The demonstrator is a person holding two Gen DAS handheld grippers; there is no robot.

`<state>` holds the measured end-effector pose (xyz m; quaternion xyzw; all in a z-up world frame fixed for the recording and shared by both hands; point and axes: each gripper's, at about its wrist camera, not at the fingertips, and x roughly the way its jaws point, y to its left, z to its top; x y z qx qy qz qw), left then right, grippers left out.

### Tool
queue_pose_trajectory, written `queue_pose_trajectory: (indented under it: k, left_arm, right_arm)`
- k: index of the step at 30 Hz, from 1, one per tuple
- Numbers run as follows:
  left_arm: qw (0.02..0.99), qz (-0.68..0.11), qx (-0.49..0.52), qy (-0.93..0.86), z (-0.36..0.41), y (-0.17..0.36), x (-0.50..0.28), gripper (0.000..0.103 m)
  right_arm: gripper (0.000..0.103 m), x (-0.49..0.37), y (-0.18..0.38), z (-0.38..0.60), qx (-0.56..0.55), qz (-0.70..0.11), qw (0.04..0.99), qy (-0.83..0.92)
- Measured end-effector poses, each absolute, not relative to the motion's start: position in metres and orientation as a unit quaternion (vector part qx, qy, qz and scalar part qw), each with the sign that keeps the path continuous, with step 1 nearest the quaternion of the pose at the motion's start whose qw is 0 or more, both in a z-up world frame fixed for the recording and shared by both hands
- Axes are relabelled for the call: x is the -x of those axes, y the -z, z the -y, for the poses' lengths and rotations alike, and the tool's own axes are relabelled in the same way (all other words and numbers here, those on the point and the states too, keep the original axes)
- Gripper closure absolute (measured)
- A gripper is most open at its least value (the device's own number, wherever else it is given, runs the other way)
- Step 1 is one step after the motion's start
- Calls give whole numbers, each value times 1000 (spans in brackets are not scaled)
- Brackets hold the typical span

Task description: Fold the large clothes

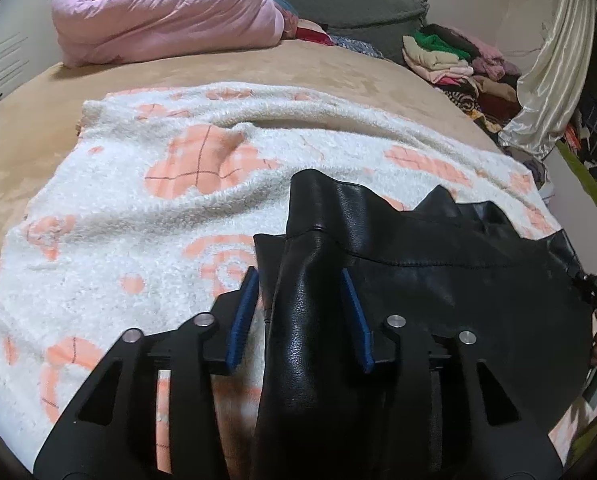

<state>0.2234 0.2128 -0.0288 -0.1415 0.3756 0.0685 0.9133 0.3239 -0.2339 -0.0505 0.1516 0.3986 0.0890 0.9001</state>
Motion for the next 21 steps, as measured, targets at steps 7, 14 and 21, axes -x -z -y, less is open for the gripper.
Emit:
queue_pose_trajectory:
  k: [7,14,21]
  left_arm:
    - [916,-369,145,-69,-213,13,-213,44]
    - [924,-355,133,-57,-197,-6,-195,21]
    - [923,-363,122,-29,-174,-5,-176,18]
  right_arm:
    - [40,-306,36,236,-133,-387,906,-112]
    - [39,-284,22,242,-120,-370,910,-146]
    - [39,-263,21,252,-122,-378,906,-145]
